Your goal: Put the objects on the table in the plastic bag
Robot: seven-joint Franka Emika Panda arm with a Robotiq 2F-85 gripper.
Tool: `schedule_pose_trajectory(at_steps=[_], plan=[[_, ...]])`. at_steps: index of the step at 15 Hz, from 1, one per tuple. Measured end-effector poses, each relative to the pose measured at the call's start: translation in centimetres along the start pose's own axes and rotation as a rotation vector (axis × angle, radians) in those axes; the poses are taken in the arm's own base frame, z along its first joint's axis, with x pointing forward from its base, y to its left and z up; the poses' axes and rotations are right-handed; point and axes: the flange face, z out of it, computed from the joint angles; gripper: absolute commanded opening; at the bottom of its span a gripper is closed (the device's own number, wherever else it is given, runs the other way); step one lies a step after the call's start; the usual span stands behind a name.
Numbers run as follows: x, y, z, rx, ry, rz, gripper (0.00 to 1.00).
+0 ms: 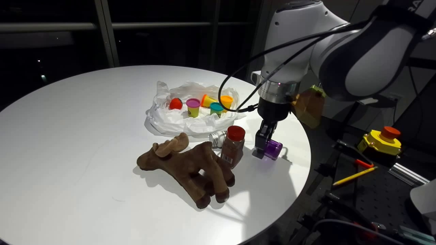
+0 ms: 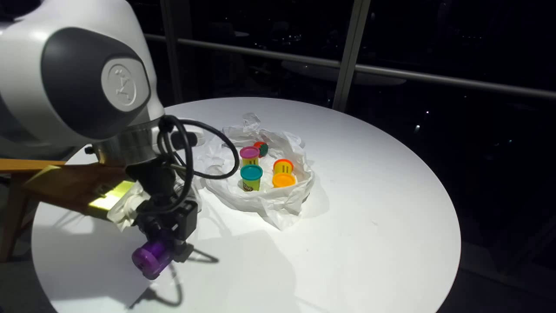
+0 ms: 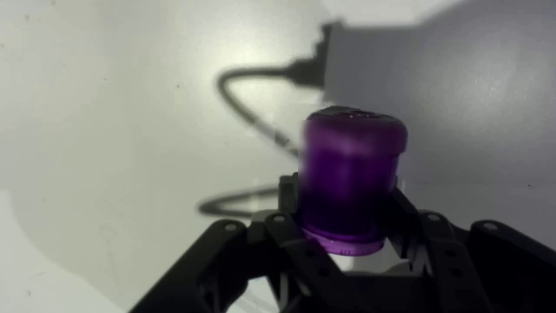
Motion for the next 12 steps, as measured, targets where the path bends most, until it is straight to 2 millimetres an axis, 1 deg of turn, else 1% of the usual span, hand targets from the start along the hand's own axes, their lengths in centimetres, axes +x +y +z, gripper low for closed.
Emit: schedule_pose_trajectory(at_steps=[2, 3, 6, 8, 10, 12], plan=[[2.3, 0.2, -1.9, -0.001, 0.000, 0.015, 0.20], [3.9, 0.3, -3.4, -0.002, 0.005, 0.023, 0.20], [8.9, 1.3, -8.8, -0.012, 0.051, 0.043, 0.21], [12.0, 2.5, -11.9, -0.013, 0.102, 0.054, 0.21], [14.6, 3.9, -13.8, 0.001, 0.152, 0.067, 0.21], [16.9, 5.0, -14.4, 0.031, 0.183, 0.076, 0.20]])
